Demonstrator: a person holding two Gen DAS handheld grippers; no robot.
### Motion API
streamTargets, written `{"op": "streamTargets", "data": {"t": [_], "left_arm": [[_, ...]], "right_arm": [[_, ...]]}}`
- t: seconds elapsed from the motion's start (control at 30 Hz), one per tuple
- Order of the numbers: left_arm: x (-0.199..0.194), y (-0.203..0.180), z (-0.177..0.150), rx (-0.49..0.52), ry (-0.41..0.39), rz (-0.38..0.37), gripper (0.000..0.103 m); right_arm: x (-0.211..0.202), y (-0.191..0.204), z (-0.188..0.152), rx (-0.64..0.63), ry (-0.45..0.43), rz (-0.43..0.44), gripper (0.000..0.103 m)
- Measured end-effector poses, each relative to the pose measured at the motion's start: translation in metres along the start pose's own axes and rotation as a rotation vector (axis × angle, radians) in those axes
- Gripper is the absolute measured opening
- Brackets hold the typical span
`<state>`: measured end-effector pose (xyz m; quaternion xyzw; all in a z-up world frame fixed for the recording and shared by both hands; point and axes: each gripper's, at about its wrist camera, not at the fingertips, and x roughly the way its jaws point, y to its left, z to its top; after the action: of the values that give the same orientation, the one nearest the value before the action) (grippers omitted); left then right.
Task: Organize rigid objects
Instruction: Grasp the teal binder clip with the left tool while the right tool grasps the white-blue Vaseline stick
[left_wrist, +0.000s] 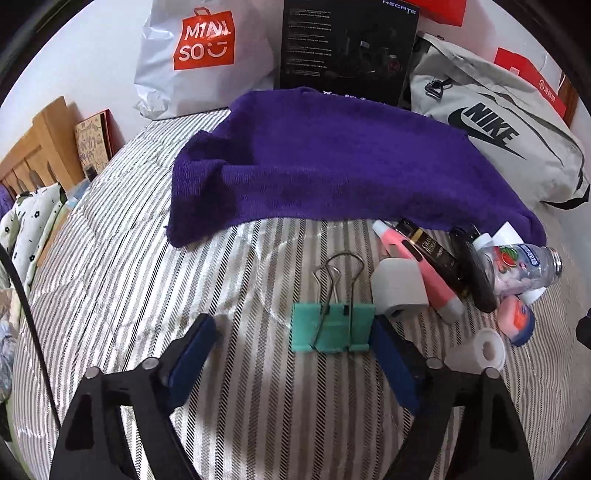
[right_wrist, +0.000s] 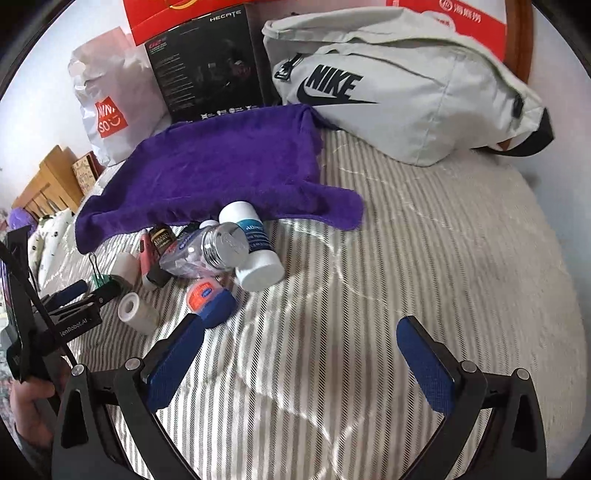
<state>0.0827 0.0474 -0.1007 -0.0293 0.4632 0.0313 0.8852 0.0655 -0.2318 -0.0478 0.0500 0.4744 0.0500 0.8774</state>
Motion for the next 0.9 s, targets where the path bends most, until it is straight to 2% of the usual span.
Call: {"op": "streamTargets", "data": {"t": [0.03,0.07,0.1,0.17,0.2,0.23,0.3,0.43,0.63,0.7,0.8,0.9], "left_arm": [[0.0,0.0,0.001,0.0,-0.008,-0.006,0.079],[-0.001,0.0,0.002,-0.002,-0.016,-0.009,0.069],[-0.001,0.0,0.002,-0.002,-0.026,-0.006,0.063],[-0.001,-0.002,0.002,0.023,-0.032,-0.012,0.057],[-0.002,-0.004,0.002,0.037,-0.037,-0.02,0.045],[-0.002,-0.005,0.002,0.04,-0.043,-0.028,0.041],[-0.002,-0.007,0.003,0.042,-0.049,-0.018,0.041],[-0.003,-0.008,0.0,0.051,-0.075,-0.017,0.041],[-0.004,-0.003,0.001,0.033,-0.08,-0.048,0.041],[-0.004,-0.002,0.001,0.028,-0.081,-0.056,0.041],[-0.004,-0.003,0.0,0.033,-0.082,-0.049,0.041],[-0.003,-0.008,0.0,0.052,-0.079,-0.024,0.041]], "right_arm": [[0.002,0.0,0.001,-0.001,-0.003,0.008,0.103],[0.004,0.001,0.002,-0.003,-0.003,0.011,0.102],[0.007,0.002,0.004,-0.008,-0.006,0.008,0.101],[0.01,0.004,0.008,-0.019,-0.016,0.005,0.099],[0.012,0.005,0.01,-0.022,-0.018,0.008,0.099],[0.015,0.007,0.013,-0.024,-0.017,0.018,0.098],[0.018,0.009,0.018,-0.031,-0.018,0.033,0.091],[0.023,0.017,0.025,-0.068,-0.028,0.027,0.089],[0.039,0.017,0.025,-0.129,0.006,-0.008,0.087],[0.046,0.019,0.026,-0.156,0.012,-0.017,0.078],[0.057,0.026,0.031,-0.199,0.011,-0.022,0.07],[0.07,0.033,0.037,-0.241,0.004,0.005,0.058]]}}
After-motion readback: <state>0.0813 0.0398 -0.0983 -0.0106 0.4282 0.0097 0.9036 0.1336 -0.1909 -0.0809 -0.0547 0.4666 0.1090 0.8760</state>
